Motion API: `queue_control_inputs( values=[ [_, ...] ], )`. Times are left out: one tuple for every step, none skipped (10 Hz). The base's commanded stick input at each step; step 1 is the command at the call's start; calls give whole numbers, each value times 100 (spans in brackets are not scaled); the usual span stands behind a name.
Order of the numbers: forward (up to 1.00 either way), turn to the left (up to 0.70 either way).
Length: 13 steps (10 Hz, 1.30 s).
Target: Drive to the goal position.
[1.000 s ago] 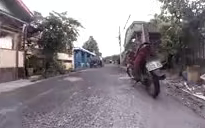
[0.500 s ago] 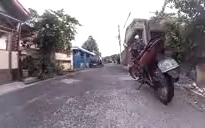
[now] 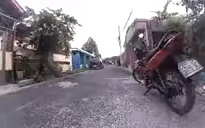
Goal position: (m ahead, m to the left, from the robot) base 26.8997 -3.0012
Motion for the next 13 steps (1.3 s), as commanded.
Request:
queue_control_inputs(
  values=[
    [70,0],
    [70,0],
    [70,0],
    [70,0],
    [70,0],
    [70,0],
    [70,0],
    [70,0],
    [70,0],
    [70,0],
    [70,0],
    [70,0],
    [70,0]
  ],
)
